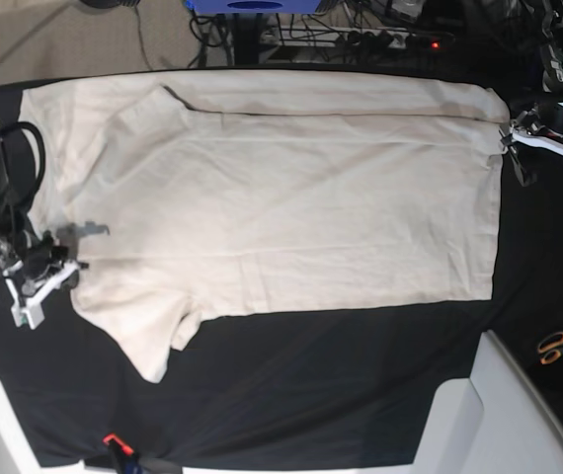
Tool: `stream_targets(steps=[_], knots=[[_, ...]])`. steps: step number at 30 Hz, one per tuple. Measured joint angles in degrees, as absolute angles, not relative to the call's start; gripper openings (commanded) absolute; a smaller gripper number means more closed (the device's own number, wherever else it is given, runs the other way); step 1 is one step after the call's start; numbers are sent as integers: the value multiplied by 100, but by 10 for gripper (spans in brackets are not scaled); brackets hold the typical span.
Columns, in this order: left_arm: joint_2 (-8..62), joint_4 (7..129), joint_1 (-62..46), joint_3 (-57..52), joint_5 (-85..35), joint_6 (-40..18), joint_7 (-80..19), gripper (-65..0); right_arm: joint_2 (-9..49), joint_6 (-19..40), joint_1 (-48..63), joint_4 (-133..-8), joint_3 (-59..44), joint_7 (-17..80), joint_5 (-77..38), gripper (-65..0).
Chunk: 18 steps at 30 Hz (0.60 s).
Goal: Fold the T-shirt properly
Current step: 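Grasp the shirt side edge below the sleeve with the right gripper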
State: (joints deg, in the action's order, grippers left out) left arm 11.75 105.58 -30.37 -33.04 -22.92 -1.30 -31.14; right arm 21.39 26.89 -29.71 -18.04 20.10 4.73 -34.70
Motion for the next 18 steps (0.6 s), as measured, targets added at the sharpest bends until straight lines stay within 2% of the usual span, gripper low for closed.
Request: stream_targets(steps=[5, 9, 18], knots=[[1179, 10558, -3035, -3299, -2274, -130, -3114, -169, 2421, 2676, -2246, -3271, 1719, 1225, -3463, -650], [1190, 10558, -3017, -3295, -2272, -130, -3114, -169, 2443, 2652, -1772, -4211, 757, 1855, -3422, -650], [1177, 10554, -2971, -3291, -2270, -132, -3114, -169, 2322, 2650, -910, -5835, -255, 3256, -3424, -650]])
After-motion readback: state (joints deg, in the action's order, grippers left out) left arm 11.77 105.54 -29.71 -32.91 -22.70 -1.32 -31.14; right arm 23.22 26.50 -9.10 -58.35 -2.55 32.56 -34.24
